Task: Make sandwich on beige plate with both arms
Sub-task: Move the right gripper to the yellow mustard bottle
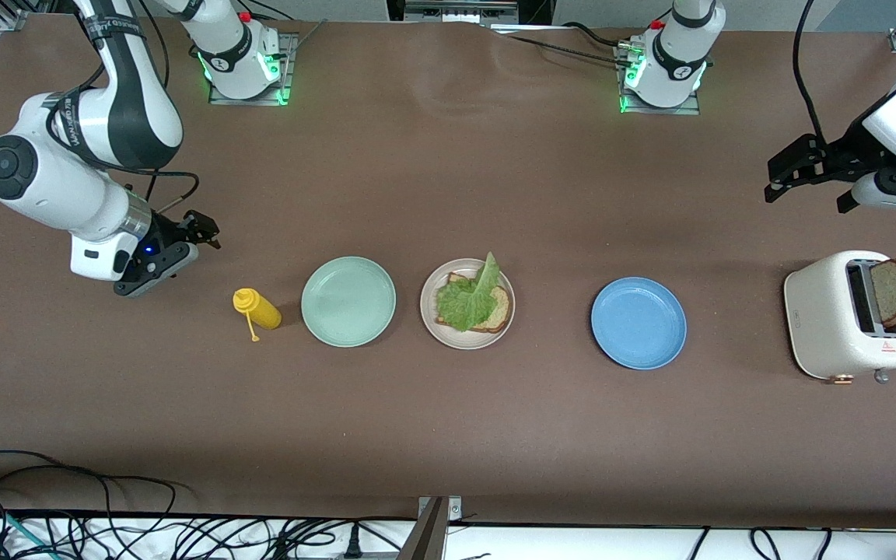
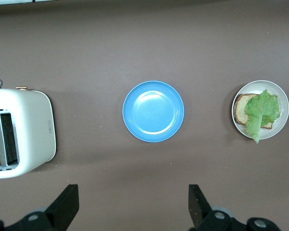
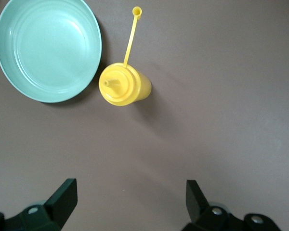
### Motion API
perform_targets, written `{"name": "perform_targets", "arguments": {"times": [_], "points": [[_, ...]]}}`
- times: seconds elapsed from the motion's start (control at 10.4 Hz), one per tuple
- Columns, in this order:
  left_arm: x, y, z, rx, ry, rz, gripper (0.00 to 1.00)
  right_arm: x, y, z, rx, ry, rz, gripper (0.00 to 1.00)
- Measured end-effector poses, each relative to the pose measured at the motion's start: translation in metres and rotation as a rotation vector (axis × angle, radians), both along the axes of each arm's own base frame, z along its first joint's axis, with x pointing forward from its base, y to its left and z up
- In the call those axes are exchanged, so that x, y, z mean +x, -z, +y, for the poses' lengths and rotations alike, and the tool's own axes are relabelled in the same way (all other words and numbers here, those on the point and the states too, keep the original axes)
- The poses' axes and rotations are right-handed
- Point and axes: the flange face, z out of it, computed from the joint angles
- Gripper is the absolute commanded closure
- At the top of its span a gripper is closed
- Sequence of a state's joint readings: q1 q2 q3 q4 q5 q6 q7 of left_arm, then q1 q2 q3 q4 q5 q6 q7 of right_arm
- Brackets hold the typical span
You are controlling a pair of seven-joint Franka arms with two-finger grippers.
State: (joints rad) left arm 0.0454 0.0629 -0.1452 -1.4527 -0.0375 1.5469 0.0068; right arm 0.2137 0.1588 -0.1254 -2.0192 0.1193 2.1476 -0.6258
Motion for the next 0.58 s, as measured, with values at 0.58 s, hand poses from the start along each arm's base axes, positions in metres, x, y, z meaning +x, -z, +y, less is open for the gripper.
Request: {"name": "perform_targets", "arguments": {"times": [0.58], "points": [[0.001,0.003,0.002,0.000,-0.003,0.008,0.00,-0.001,0.055,-0.008,0.176,-0.108,-0.074,0.00]]}}
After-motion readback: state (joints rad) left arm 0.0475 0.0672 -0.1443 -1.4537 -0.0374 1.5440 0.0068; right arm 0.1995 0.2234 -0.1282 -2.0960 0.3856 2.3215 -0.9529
